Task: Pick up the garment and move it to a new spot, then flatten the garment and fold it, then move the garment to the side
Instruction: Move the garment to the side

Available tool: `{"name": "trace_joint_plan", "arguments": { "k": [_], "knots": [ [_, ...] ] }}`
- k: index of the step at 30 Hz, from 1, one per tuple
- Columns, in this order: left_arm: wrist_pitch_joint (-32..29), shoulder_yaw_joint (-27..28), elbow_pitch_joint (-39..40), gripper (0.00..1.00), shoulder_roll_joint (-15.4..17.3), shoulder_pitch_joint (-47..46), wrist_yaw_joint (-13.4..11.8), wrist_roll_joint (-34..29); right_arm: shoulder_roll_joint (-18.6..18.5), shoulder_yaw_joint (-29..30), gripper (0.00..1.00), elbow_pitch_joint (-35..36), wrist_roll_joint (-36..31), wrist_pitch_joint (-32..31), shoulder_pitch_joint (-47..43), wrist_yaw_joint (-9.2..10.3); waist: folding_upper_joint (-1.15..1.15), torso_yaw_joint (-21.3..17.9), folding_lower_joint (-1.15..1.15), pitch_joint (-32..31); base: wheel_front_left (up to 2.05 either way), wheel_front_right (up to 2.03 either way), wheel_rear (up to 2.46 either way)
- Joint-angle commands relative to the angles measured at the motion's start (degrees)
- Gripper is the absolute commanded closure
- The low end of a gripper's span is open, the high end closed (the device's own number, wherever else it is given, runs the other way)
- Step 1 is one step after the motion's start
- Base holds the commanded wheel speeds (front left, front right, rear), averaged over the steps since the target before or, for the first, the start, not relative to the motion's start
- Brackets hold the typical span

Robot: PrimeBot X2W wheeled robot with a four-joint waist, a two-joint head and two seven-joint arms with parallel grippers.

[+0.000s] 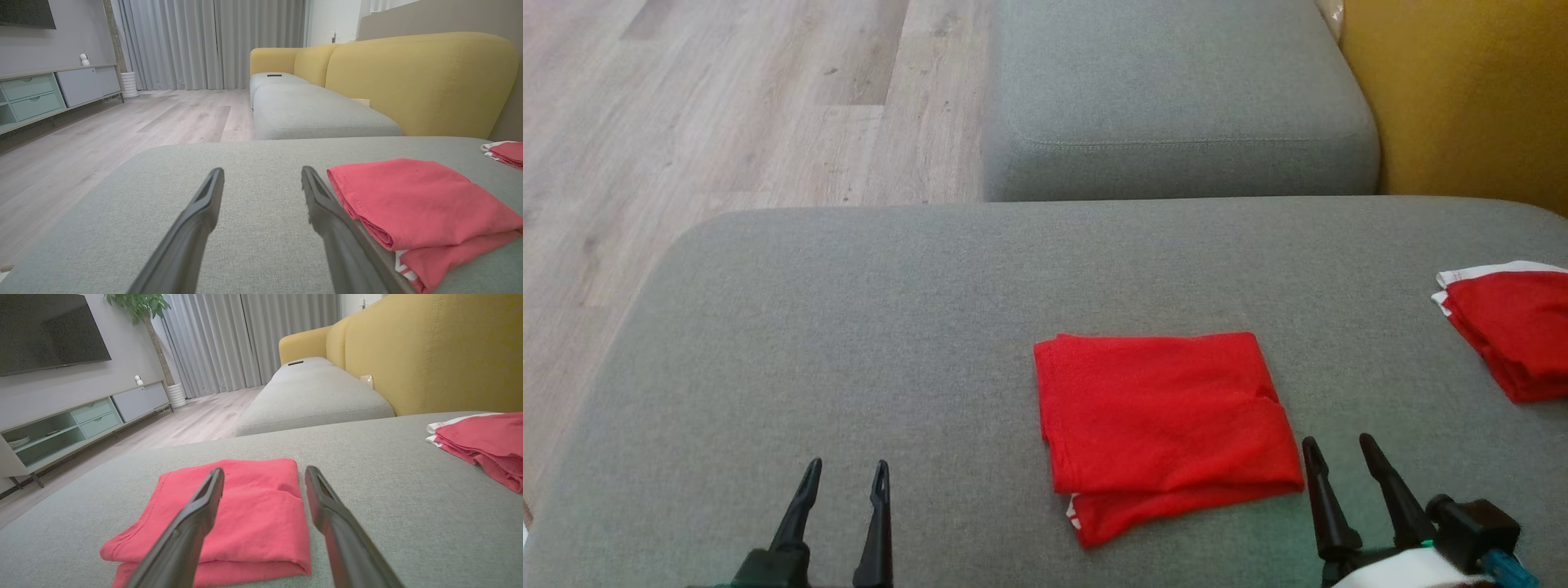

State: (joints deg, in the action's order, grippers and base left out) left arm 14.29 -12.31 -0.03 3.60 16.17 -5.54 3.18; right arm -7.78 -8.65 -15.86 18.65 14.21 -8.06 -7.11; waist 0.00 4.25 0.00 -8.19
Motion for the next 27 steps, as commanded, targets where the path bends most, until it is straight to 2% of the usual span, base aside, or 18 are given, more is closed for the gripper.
{"name": "trace_joint_plan", "arguments": {
  "k": [1, 8, 14, 20, 23, 27],
  "knots": [
    [0.71, 1.67, 1.87, 0.0, -0.59, -2.18, -0.02, -0.2, -0.71, -1.19, 0.0, 1.48, -0.24, 0.78, 1.1, -0.37, 0.0, 0.07, 0.0, 0.09, 0.0, 0.0, 0.0],
    [0.71, 1.31, 1.97, 0.0, -0.62, -2.48, 0.15, -0.11, -1.02, -1.58, 0.0, 1.07, -0.24, 0.78, 1.36, -0.37, 0.0, 0.63, 0.0, 1.27, 0.0, 0.0, 0.0],
    [0.71, 0.27, 1.97, 0.0, -0.65, -3.22, 0.52, -0.05, -1.64, -0.78, 0.0, -2.39, 0.76, -0.14, 4.57, -0.37, 0.0, 1.03, 0.0, 3.54, 0.0, 0.0, 0.0],
    [0.71, -1.27, 1.54, 0.0, -0.68, -4.75, 0.72, -0.12, -2.8, 0.26, 0.0, -6.29, 3.37, -8.07, 11.44, -0.37, 0.0, 1.32, 0.0, 5.89, 0.0, 0.0, 0.0],
    [0.71, -2.51, 1.03, 0.0, -0.69, -5.94, 0.98, -0.2, -4.85, 0.34, 0.0, -8.97, 5.88, -14.26, 16.2, -0.37, 0.0, 1.9, 0.0, 7.14, 0.0, 0.0, 0.0],
    [0.71, -3.81, 0.51, 0.0, -0.7, -7.25, 1.12, -0.4, -6.36, -0.14, 0.0, -12.43, 9.02, -18.99, 19.86, -0.37, 0.0, 2.76, 0.0, 8.25, 0.0, 0.0, 0.0]
  ]
}}
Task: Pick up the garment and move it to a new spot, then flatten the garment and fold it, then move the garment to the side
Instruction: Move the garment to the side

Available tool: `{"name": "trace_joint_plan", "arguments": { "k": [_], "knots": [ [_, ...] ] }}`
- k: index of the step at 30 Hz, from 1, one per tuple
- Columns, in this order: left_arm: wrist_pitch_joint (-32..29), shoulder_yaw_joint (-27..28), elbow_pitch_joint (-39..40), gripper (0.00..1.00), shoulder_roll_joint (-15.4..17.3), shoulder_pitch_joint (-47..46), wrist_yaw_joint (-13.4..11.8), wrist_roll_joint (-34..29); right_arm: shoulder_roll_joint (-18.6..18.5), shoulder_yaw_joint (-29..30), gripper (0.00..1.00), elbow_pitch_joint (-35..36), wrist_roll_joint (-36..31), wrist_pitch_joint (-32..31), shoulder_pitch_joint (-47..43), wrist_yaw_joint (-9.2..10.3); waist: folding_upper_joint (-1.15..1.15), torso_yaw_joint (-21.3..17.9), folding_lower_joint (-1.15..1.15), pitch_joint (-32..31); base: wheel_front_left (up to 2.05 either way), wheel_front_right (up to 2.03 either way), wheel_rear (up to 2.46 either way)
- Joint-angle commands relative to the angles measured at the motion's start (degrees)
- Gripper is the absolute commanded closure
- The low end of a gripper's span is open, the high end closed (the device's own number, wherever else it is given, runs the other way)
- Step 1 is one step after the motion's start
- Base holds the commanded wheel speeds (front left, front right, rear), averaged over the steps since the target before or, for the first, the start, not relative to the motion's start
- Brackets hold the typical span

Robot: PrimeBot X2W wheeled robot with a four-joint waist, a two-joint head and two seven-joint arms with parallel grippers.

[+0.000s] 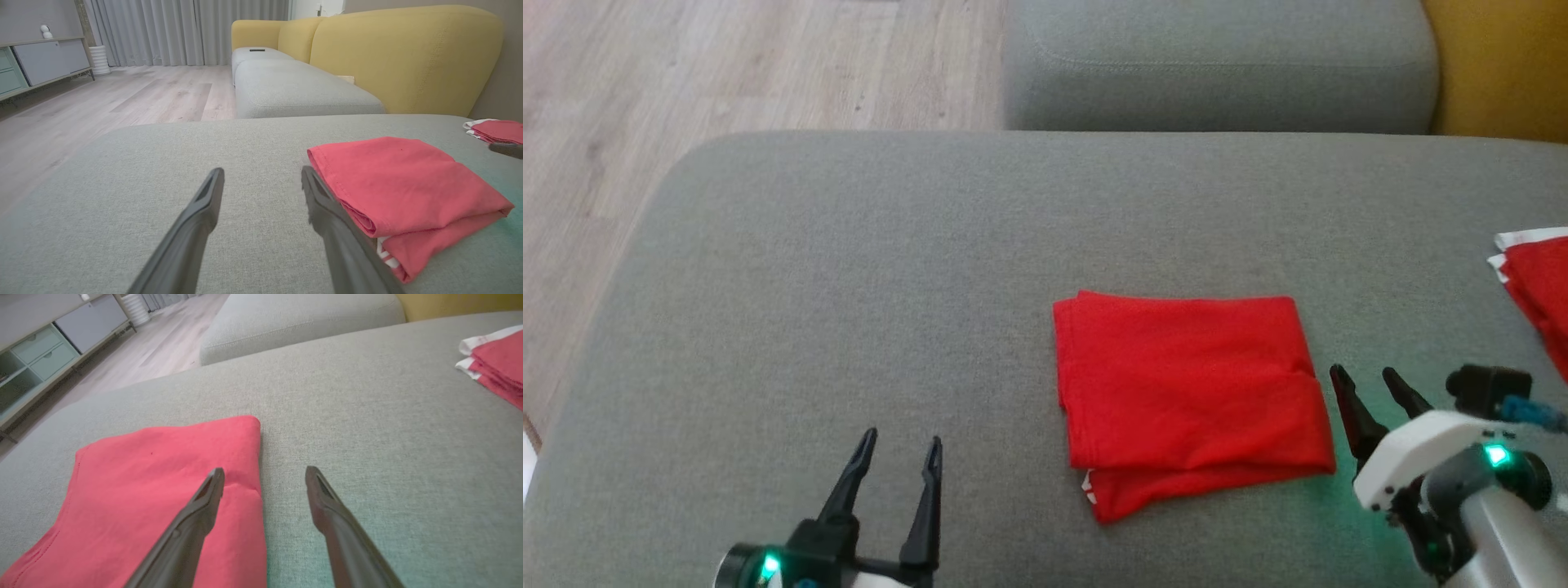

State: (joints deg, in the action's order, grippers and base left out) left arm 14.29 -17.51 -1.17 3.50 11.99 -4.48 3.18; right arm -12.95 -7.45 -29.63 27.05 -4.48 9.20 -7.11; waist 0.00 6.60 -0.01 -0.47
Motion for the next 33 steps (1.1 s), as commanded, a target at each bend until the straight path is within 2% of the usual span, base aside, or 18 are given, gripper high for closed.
{"name": "trace_joint_plan", "arguments": {
  "k": [1, 13, 14, 16, 17, 18, 25, 33],
  "knots": [
    [0.71, 1.12, 1.63, 0.0, -0.6, -3.47, -0.01, -0.35, -1.65, -1.9, 0.0, 0.7, 1.38, -1.08, 3.42, -0.37, 0.0, 0.59, 0.01, 0.96, 0.0, 0.0, 0.0],
    [0.71, -1.78, 1.67, 0.0, -0.61, -7.39, -2.0, 1.48, -3.17, -8.13, 0.0, -10.06, 12.25, -5.89, 11.19, -0.37, 0.0, 1.78, 0.01, 5.32, 0.0, 0.0, 0.0],
    [0.71, -1.86, 1.59, 0.0, -0.61, -7.65, -2.06, 1.54, -3.24, -8.87, 0.12, -10.69, 13.0, -6.36, 11.41, -0.37, 0.0, 1.9, 0.01, 5.47, 0.0, 0.0, 0.0],
    [0.71, -1.79, 1.52, 0.0, -0.62, -8.05, -2.25, 1.63, -3.45, -10.49, 0.53, -11.32, 14.76, -7.57, 11.5, -0.37, 0.0, 2.01, 0.01, 5.63, 0.0, 0.0, 0.0],
    [0.71, -1.7, 1.54, 0.0, -0.62, -8.18, -2.36, 1.68, -3.71, -11.28, 0.67, -11.3, 15.63, -8.09, 11.48, -0.37, 0.0, 2.0, 0.01, 5.71, 0.0, 0.0, 0.0],
    [0.71, -1.6, 1.56, 0.0, -0.62, -8.27, -2.46, 1.73, -4.15, -12.09, 1.0, -11.09, 16.29, -8.38, 11.46, -0.37, 0.0, 1.92, 0.01, 5.78, 0.0, 0.0, 0.0],
    [0.71, -1.53, 2.23, 0.0, -0.62, -8.19, -2.94, 2.38, -8.25, -14.78, 1.0, -8.35, 18.58, -6.72, 12.56, -0.37, 0.0, -0.01, 0.01, 6.55, 0.0, 0.0, 0.0],
    [0.71, -2.78, 4.18, 0.0, -0.62, -11.28, -2.99, 2.63, -17.36, -14.87, 1.0, -5.39, 16.95, -6.68, 20.49, -0.37, 0.0, -5.2, 0.01, 12.69, 0.0, 0.0, 0.0]
  ]
}}
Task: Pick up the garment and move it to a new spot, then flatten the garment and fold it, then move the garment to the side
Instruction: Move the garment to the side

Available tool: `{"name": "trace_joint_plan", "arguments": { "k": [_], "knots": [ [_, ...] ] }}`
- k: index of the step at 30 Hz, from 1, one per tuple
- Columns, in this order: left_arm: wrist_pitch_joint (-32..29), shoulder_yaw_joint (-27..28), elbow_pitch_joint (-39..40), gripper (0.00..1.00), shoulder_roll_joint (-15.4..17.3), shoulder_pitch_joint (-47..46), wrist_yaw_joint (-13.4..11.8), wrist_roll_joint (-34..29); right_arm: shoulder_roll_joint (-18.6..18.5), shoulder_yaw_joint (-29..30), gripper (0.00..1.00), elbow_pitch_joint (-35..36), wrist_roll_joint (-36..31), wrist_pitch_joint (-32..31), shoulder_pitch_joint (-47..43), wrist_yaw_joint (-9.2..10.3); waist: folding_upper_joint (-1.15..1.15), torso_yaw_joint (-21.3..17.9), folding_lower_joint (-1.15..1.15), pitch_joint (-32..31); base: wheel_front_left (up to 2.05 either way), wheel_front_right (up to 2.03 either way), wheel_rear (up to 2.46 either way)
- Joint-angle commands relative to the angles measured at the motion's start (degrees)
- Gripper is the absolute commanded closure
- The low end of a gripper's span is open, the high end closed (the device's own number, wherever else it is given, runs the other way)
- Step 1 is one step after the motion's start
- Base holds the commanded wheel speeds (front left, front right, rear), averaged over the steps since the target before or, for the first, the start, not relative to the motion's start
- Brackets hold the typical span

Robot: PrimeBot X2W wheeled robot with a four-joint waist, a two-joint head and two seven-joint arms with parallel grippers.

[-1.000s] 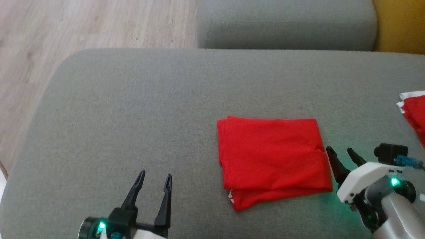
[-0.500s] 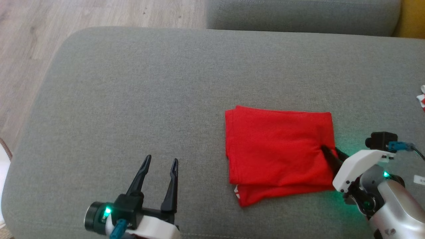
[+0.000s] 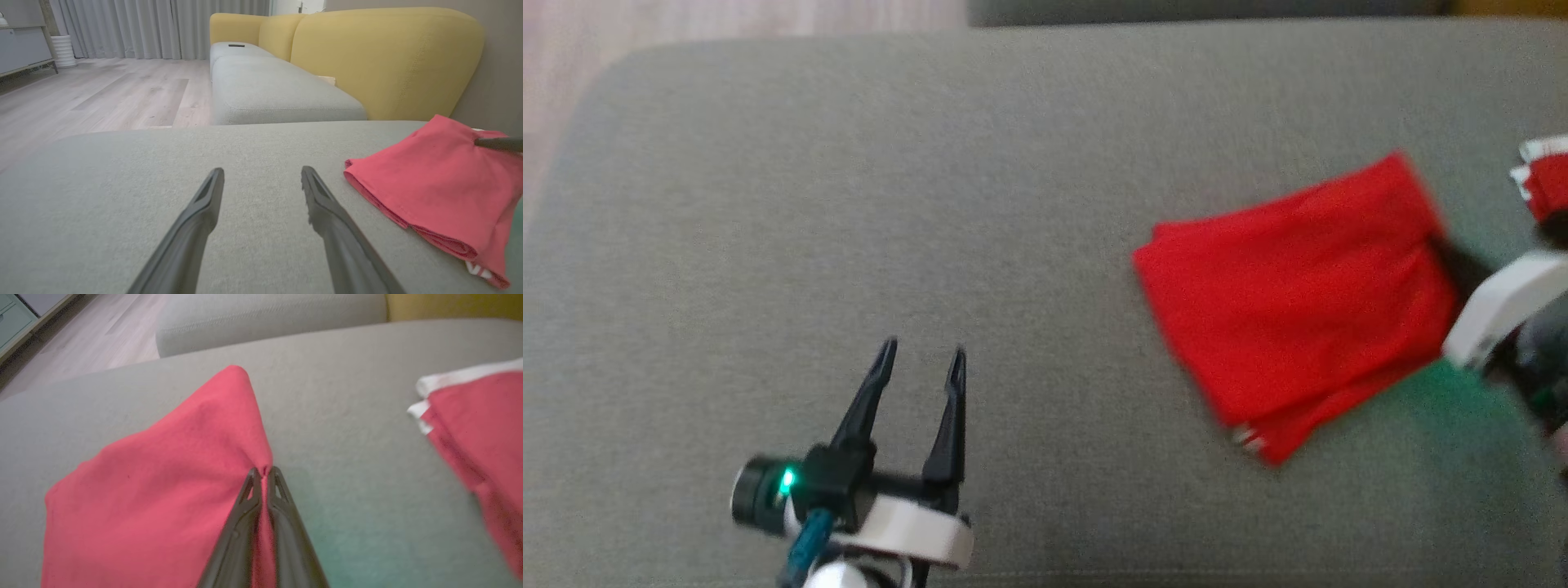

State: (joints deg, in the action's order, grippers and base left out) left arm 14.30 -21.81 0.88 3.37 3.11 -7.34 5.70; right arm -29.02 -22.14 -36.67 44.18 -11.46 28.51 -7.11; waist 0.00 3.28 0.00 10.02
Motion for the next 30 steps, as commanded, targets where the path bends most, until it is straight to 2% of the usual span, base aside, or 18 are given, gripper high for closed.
{"name": "trace_joint_plan", "arguments": {
  "k": [1, 8, 17, 21, 24, 25, 26, 30],
  "knots": [
    [0.7, 1.22, 2.3, 0.0, -0.49, -3.25, -0.01, 0.04, -2.61, 0.15, 1.0, 1.86, -0.44, 0.09, 2.38, -0.37, 0.0, -2.41, 0.0, 3.29, 0.0, 0.0, 0.0],
    [0.7, -0.8, 3.69, 0.0, -0.49, -10.15, 0.77, -0.88, -12.05, 3.37, 1.0, 4.0, -2.79, -1.86, 9.0, -0.37, 0.0, -5.11, 0.0, 11.13, 0.0, 0.0, 0.0],
    [0.7, -1.49, 4.73, 0.0, -0.49, -15.38, 1.64, -2.0, -23.54, 11.42, 1.0, 6.8, -5.12, -4.01, 10.26, -0.37, 0.0, -6.31, 0.0, 16.44, 0.0, 0.0, 0.0],
    [0.7, -1.58, 4.87, 0.0, -0.49, -16.34, 2.1, -2.63, -26.76, 15.65, 1.0, 7.63, -6.55, -5.93, 10.14, -0.37, 0.0, -6.36, 0.0, 17.98, 0.0, 0.0, 0.0],
    [0.7, -1.5, 4.73, 0.0, -0.47, -16.76, 2.46, -3.08, -26.94, 18.73, 1.0, 7.87, -8.5, -7.27, 9.96, -0.37, 0.0, -6.45, 0.0, 18.65, 0.0, 0.0, 0.0],
    [0.7, -1.54, 4.55, 0.0, -0.46, -16.85, 2.64, -3.19, -26.63, 19.74, 0.68, 7.8, -9.49, -7.6, 9.9, -0.37, 0.0, -6.4, 0.0, 18.67, 0.0, 0.0, 0.0],
    [0.7, -1.59, 4.31, 0.0, -0.46, -16.96, 2.81, -3.27, -26.14, 20.59, 0.0, 7.72, -10.95, -7.88, 9.81, -0.37, 0.0, -6.27, 0.0, 18.48, 0.0, 0.0, 0.0],
    [0.7, -1.46, 3.71, 0.0, -0.47, -16.9, 3.03, -2.82, -21.75, 23.86, 0.0, 8.03, -19.82, -7.14, 9.4, -0.37, 0.0, -5.56, 0.0, 15.96, 0.0, 0.0, 0.0]
  ]
}}
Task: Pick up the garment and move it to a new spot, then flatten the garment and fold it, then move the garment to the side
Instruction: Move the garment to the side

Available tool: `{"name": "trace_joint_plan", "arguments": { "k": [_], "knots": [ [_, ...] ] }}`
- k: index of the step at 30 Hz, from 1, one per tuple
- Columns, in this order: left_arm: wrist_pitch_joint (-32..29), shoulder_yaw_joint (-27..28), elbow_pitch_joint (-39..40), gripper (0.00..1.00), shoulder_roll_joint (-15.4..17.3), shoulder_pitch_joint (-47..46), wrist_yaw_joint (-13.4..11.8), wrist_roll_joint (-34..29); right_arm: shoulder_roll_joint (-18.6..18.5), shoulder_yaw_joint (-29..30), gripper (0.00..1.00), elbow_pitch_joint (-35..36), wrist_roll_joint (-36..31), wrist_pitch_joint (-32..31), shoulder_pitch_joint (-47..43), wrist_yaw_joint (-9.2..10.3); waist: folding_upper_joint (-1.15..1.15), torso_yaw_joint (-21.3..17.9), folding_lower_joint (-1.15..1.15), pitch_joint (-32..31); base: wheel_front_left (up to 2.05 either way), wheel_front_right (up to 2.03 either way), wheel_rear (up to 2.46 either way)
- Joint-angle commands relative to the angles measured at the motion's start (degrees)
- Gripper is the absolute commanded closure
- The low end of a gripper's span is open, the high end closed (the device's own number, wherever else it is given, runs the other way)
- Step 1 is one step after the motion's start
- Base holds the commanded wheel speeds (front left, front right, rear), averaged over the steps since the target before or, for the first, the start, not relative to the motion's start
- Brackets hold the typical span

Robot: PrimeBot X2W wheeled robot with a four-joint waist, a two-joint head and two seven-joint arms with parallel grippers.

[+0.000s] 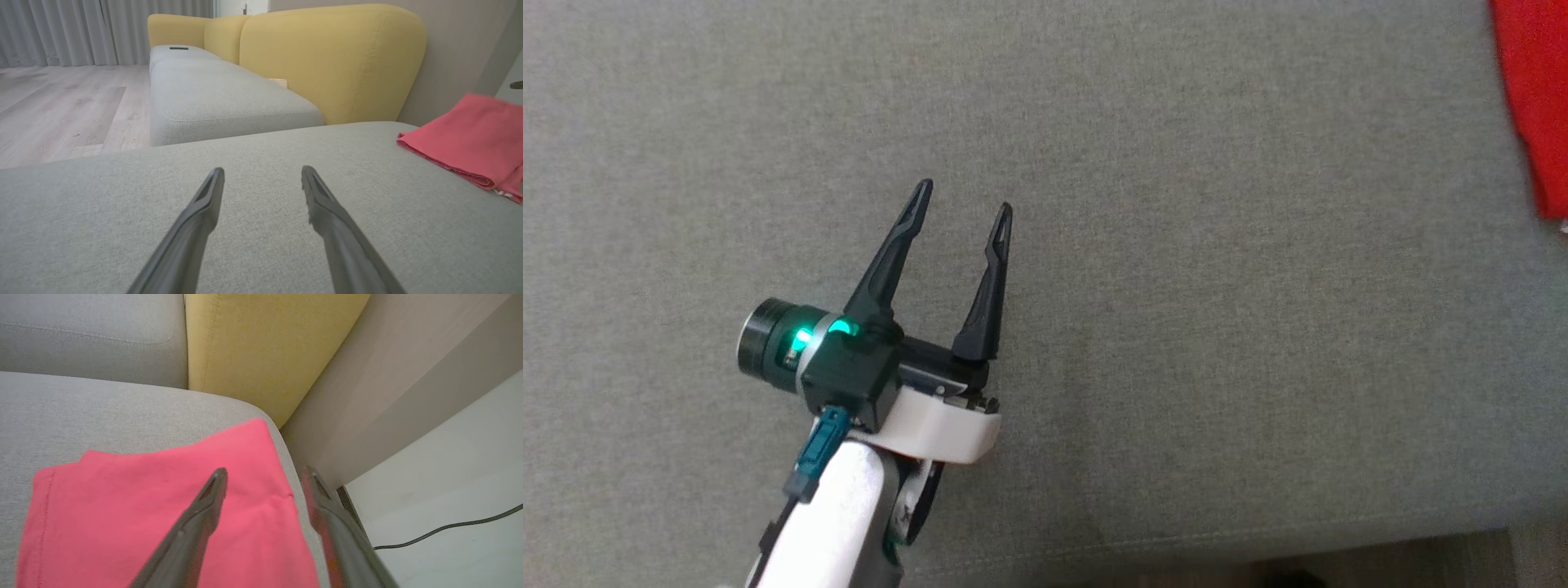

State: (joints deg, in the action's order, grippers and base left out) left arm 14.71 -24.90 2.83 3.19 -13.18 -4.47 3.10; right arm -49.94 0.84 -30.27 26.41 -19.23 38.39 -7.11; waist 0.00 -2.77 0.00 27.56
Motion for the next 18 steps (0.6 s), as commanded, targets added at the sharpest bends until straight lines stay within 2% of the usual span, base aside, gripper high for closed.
{"name": "trace_joint_plan", "arguments": {
  "k": [1, 2, 3, 8, 13, 18],
  "knots": [
    [0.29, 1.73, 1.6, 0.0, -0.29, -0.35, 0.09, 0.0, 1.19, 1.27, 0.0, 2.11, -3.76, 0.82, -0.94, -0.37, 0.0, 0.74, 0.0, -2.54, 0.0, 0.0, 0.0],
    [0.29, 1.89, 1.37, 0.0, -0.3, 0.02, -0.01, 0.27, 3.48, 1.57, 0.0, 2.68, -5.1, 1.11, -1.53, -0.37, 0.0, 0.96, 0.0, -3.63, 0.0, 0.0, 0.0],
    [0.29, 1.89, 1.37, 0.0, -0.3, 0.02, -0.01, 0.27, 3.48, 1.57, 0.0, 2.68, -5.1, 1.11, -1.53, -0.37, 0.0, 0.96, 0.0, -3.63, 0.0, 0.0, 0.0],
    [0.29, 3.28, -0.1, 0.0, -0.3, 3.21, -0.82, 1.53, 14.96, 0.96, 0.0, 5.49, -9.45, 2.94, -6.58, -0.37, 0.0, 2.33, 0.0, -10.15, 0.0, 0.0, 0.0],
    [0.29, 5.51, -1.27, 0.0, -0.3, 7.23, -1.53, 2.51, 24.29, -2.9, 0.0, 6.94, -9.0, 7.24, -12.33, -0.37, 0.0, 3.57, 0.0, -16.2, 0.0, 0.0, 0.0],
    [0.29, 7.63, -1.34, 0.0, -0.3, 11.21, -1.8, 2.65, 30.64, -8.36, 0.0, 7.05, -5.39, 13.76, -17.9, -0.37, 0.0, 4.58, 0.0, -21.92, 0.0, 0.0, 0.0]
  ]
}}
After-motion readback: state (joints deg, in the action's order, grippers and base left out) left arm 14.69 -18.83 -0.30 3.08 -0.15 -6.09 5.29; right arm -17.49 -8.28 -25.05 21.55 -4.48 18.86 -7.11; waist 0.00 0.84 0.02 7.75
